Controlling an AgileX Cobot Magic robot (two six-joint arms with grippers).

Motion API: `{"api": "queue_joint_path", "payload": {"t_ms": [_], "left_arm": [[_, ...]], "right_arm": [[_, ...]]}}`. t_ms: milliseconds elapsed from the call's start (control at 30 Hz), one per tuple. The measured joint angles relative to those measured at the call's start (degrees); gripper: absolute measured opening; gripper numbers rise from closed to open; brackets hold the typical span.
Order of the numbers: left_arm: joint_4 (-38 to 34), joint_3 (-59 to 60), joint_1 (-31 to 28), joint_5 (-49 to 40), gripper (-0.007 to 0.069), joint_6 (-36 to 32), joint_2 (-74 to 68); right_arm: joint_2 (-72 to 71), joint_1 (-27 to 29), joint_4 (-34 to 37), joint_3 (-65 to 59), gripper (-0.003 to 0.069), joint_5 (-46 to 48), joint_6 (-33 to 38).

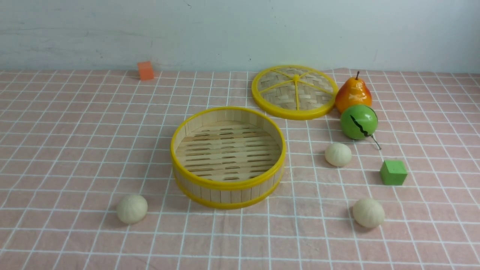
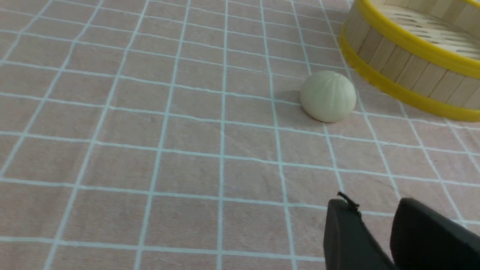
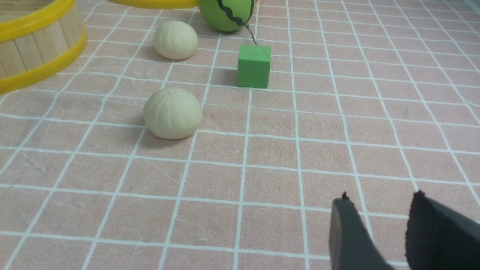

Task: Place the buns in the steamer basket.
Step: Use the left arm to grab a steamed stuffed bun

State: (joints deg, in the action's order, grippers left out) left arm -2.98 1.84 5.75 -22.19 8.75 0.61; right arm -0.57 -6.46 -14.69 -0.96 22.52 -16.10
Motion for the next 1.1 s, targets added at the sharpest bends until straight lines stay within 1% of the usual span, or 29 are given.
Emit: {"api": "queue_joint_path", "payload": {"t_ms": [33,67,167,933,1100], "left_arm": [[0.84,0.0,0.0,0.0,0.0109,0.0,0.0],[1.07,0.0,0.0,0.0,0.0071,0.05,0.0],[1.47,0.0,0.0,0.0,-0.0013,0.11,0.0],[1.69,0.0,0.0,-0.05,-0.0013,0.16,0.0],[1.69,0.0,0.0,-0.05,-0.0013,0.16,0.0]], "right_arm": [[0.0,0.0,0.0,0.0,0.0239,0.0,0.0],[0.0,0.0,0.0,0.0,0.0239,0.0,0.0],[0.0,0.0,0.0,0.0,0.0239,0.0,0.0],[0.0,0.0,-0.04,0.0,0.0239,0.0,0.0],[0.0,0.0,-2.28,0.0,0.0239,0.16,0.0]]}}
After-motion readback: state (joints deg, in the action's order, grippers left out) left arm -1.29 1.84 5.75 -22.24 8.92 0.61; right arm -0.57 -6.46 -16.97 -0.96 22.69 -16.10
